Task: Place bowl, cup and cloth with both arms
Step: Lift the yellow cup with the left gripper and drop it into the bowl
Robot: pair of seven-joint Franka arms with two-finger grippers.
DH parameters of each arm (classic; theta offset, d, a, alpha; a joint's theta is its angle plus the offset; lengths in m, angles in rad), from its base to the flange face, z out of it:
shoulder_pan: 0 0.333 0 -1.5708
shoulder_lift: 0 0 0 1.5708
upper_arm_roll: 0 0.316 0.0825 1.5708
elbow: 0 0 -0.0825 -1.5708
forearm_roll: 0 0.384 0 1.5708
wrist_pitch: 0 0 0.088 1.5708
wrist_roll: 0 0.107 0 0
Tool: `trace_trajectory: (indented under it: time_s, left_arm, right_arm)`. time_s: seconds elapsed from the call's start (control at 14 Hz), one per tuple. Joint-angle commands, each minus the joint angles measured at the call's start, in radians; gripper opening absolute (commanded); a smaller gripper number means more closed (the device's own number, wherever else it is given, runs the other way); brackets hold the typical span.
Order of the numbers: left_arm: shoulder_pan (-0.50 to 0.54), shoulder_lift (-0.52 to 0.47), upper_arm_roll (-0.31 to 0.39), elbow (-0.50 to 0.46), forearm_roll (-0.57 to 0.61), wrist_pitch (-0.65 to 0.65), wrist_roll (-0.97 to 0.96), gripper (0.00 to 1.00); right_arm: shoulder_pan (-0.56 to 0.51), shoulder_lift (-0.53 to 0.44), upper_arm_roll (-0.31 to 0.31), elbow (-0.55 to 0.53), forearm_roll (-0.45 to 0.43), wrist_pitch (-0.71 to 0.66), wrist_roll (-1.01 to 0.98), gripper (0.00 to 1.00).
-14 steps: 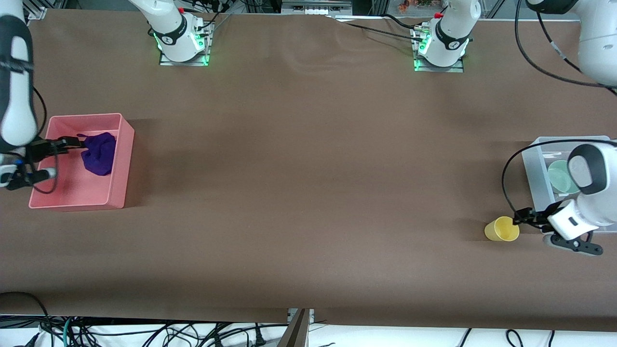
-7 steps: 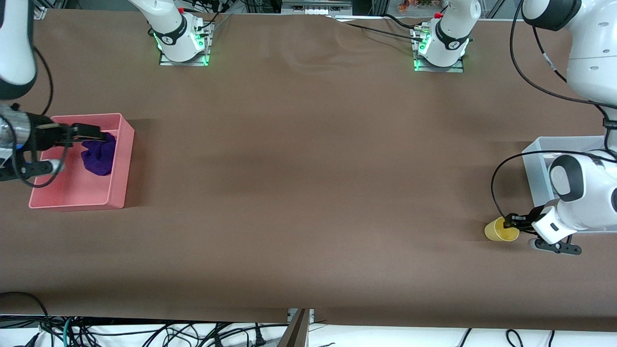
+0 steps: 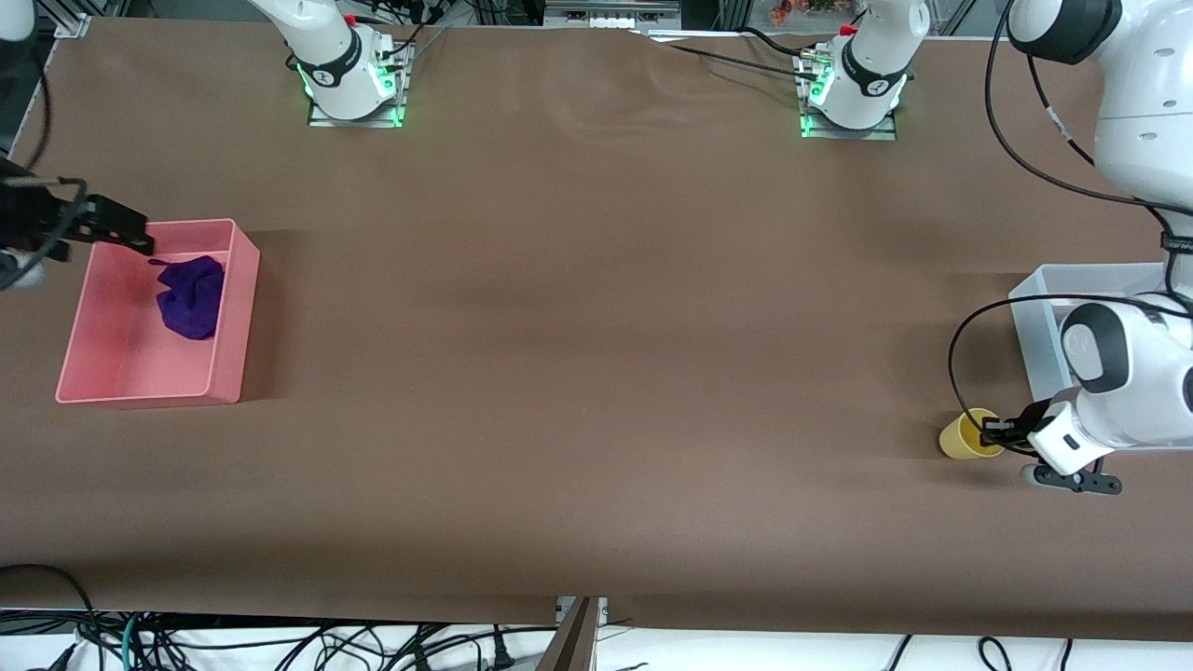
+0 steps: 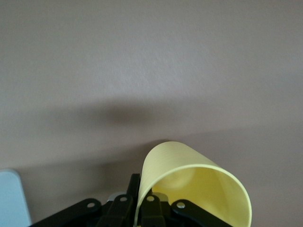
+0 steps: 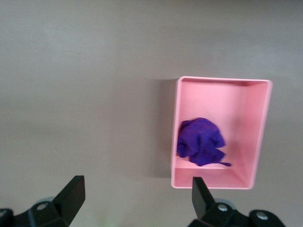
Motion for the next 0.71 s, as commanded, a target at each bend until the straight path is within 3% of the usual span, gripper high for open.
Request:
trace_trajectory:
  time_s: [0.0, 0.21, 0.36, 0.5, 0.64]
  left_arm:
    - [-0.006, -0.145, 0.007, 0.000, -0.004, -0.216, 0.006, 0.00]
    - [0.017, -0.241, 0.039, -0.003, 0.038, -0.397, 0.120, 0.00]
    - [0.061, -0.261, 0.071, -0.016, 0.100, -0.405, 0.232, 0.00]
    - [0.158, -0.241, 0.071, -0.048, 0.105, -0.356, 0.326, 0.00]
    - [0.221, -0.239, 0.071, -0.142, 0.103, -0.191, 0.422, 0.00]
  right_arm:
    - [-0.006, -0.016, 0.028, -0.034, -0.028, 0.022, 0.008, 1.00]
    - [-0.003, -0.007, 0.042, -0.026, -0.025, 0.010, 0.014, 1.00]
    - [-0.004, 0.002, 0.039, -0.017, 0.004, 0.010, 0.014, 1.00]
    - [-0.004, 0.003, 0.037, -0.012, 0.017, 0.009, 0.019, 1.00]
    - [-0.004, 0.008, 0.039, -0.012, 0.017, 0.010, 0.019, 1.00]
